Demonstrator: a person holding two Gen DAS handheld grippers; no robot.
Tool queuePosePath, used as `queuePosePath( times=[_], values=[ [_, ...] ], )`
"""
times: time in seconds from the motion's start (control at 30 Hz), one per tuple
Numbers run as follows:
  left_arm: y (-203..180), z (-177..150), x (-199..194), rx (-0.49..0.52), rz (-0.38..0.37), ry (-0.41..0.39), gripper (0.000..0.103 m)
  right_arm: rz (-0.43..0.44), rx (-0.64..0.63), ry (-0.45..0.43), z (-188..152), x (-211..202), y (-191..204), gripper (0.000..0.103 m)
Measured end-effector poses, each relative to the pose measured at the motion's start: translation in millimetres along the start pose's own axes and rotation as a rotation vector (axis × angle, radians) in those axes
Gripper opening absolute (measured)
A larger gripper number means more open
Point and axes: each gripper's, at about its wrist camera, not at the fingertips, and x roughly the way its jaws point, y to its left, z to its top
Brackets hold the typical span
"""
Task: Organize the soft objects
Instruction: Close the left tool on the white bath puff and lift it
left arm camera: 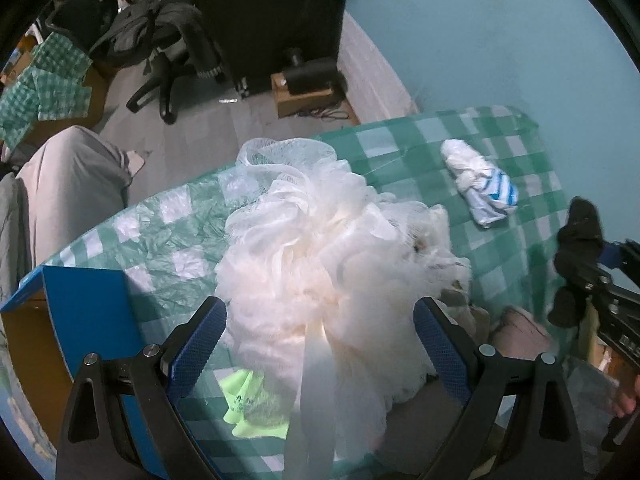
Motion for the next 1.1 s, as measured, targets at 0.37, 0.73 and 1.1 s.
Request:
queuePosePath(
  times=[0.37, 0.73, 1.1],
  values=[
    [-17.8, 11.6, 39.2, 0.016, 0.027, 0.082, 0.102, 0.039, -0.015, 0.029, 4.4, 10.4, -6.3, 0.042],
    [-16.5, 6.6, 38.3, -0.072, -0.008, 0.07, 0.077, 0.067, -0.027, 0.037, 2.2, 9.5, -10.7, 0.042],
    [5.1, -3.8, -10.5, -0.146, -0.096, -0.025, 0.065, 0.081, -0.079, 0.016, 1.8, -4.7, 0.3, 0.042]
  ],
)
